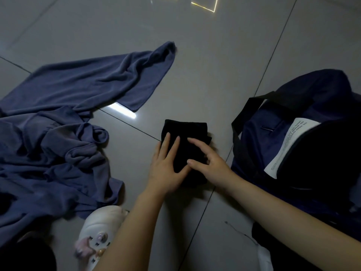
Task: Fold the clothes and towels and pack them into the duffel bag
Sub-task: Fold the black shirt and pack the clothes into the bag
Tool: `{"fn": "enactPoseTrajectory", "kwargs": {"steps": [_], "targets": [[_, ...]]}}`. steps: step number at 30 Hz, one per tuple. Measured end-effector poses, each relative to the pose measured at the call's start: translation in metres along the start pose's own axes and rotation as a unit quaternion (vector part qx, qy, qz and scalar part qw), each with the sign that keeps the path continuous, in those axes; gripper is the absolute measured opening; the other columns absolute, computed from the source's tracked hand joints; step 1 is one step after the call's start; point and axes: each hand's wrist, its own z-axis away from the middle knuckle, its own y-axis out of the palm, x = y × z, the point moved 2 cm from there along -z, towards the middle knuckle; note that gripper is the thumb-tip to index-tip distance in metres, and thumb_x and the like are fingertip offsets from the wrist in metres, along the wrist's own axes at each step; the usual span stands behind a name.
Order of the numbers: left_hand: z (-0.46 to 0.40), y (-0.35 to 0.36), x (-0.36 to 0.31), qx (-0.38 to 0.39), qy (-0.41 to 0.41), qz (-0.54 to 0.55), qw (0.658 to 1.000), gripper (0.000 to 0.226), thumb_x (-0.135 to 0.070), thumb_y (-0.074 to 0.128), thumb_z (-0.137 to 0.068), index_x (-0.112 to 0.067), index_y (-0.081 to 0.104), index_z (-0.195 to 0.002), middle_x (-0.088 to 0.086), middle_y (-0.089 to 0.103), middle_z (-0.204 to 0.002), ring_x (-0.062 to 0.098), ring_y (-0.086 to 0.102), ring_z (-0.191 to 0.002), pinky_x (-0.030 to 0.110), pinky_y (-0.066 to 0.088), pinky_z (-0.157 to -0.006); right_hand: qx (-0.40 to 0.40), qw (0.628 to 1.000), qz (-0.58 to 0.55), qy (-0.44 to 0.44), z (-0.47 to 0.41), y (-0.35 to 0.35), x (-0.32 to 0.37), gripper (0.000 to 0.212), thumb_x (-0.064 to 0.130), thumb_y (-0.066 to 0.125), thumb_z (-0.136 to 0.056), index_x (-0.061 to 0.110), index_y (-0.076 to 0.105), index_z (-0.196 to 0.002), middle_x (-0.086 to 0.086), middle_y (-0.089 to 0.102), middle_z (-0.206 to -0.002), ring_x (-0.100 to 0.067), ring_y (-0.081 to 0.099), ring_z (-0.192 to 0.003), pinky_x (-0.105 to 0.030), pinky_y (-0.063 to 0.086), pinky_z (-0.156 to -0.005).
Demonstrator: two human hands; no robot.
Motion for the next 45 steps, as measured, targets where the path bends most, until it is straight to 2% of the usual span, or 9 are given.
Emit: {"fn": "enactPoseTrajectory", "kwargs": {"steps": [5,11,18,21,28,35,39,42,45], "targets": [[0.004,-0.009,0.003,0.033,0.006,0.064,0.997,0.085,-0.066,0.046,-0.065,-0.045,0.012,-0.141,-0.016,-0.001,-0.156,0.016,0.011,-0.146,0.038,0.019,-0.118,0.025,0.999,0.015,0.029,-0.01,0.003,0.007,0.054,0.007,0.063,-0.088,0.041,0.046,-0.127,0.007,0.045,-0.134,-0.011,0.046,-0.121,-0.014,0.047,-0.086],[0.036,-0.035,-0.018,-0.037,0.049,0.144,0.988,0.082,-0.063,0.058,-0.068,-0.04,0.029,-0.141,-0.012,0.008,-0.157,-0.021,0.011,-0.133,-0.002,0.023,-0.1,-0.026,0.994,0.11,-0.01,0.015,0.002,0.061,0.05,0.014,0.063,-0.079,0.044,0.053,-0.118,0.004,0.053,-0.123,-0.018,0.055,-0.11,-0.035,0.055,-0.085],[0.039,-0.034,-0.147,-0.095,0.232,0.237,0.938,0.053,-0.055,0.042,-0.094,-0.03,0.041,-0.14,0.0,0.035,-0.146,0.009,0.037,-0.135,0.024,0.037,-0.105,-0.183,0.971,0.09,-0.124,0.141,-0.096,0.158,0.046,0.009,0.063,-0.069,0.033,0.064,-0.108,0.021,0.063,-0.105,0.002,0.06,-0.1,-0.013,0.048,-0.082],[0.031,-0.003,-0.192,-0.117,0.273,0.175,0.939,0.044,-0.05,0.044,-0.095,-0.02,0.059,-0.125,0.008,0.045,-0.136,0.011,0.046,-0.125,0.022,0.038,-0.102,-0.284,0.956,0.023,-0.071,0.199,-0.163,0.156,0.041,0.001,0.064,-0.074,0.033,0.069,-0.099,0.011,0.068,-0.103,-0.014,0.064,-0.098,-0.031,0.055,-0.081],[0.018,0.08,-0.201,-0.018,0.033,-0.062,0.997,0.072,-0.037,0.07,-0.077,-0.029,0.038,-0.141,0.004,0.036,-0.137,0.033,0.049,-0.115,0.043,0.048,-0.082,-0.254,0.944,0.084,0.192,0.221,-0.233,0.084,0.03,0.016,0.062,-0.081,0.044,0.068,-0.092,0.004,0.057,-0.117,-0.019,0.059,-0.099,-0.041,0.051,-0.09],[0.006,0.052,-0.206,0.094,0.015,0.041,0.995,0.099,-0.002,0.067,-0.072,-0.04,0.015,-0.147,0.002,0.055,-0.116,0.032,0.058,-0.097,0.035,0.046,-0.071,-0.309,0.868,0.374,0.111,0.164,-0.237,0.084,0.04,0.032,0.056,-0.087,0.037,0.05,-0.126,-0.004,0.049,-0.107,-0.022,0.051,-0.083,-0.03,0.039,-0.072],[0.005,0.013,-0.211,0.164,-0.012,0.077,0.983,0.106,0.005,0.064,-0.069,-0.057,0.014,-0.138,-0.006,0.055,-0.096,0.024,0.061,-0.073,0.034,0.05,-0.054,-0.23,0.87,0.415,0.135,0.138,-0.221,0.074,0.042,0.032,0.054,-0.089,0.035,0.047,-0.13,-0.011,0.046,-0.116,-0.028,0.048,-0.089,-0.032,0.041,-0.075],[0.0,0.001,-0.206,0.157,-0.007,0.021,0.987,0.108,0.003,0.063,-0.07,-0.056,0.009,-0.141,-0.008,0.055,-0.093,0.027,0.062,-0.077,0.043,0.056,-0.064,-0.189,0.863,0.448,0.136,0.139,-0.196,0.065,0.043,0.029,0.053,-0.089,0.033,0.045,-0.132,-0.011,0.045,-0.116,-0.031,0.052,-0.091,-0.033,0.045,-0.075],[0.0,-0.005,-0.193,0.138,-0.006,-0.013,0.99,0.103,0.001,0.062,-0.072,-0.051,0.011,-0.144,-0.008,0.055,-0.086,0.021,0.062,-0.07,0.028,0.054,-0.052,-0.123,0.857,0.482,0.135,0.128,-0.164,0.053,0.044,0.025,0.051,-0.091,0.027,0.043,-0.134,-0.012,0.042,-0.117,-0.033,0.054,-0.091,-0.032,0.043,-0.07]]}}
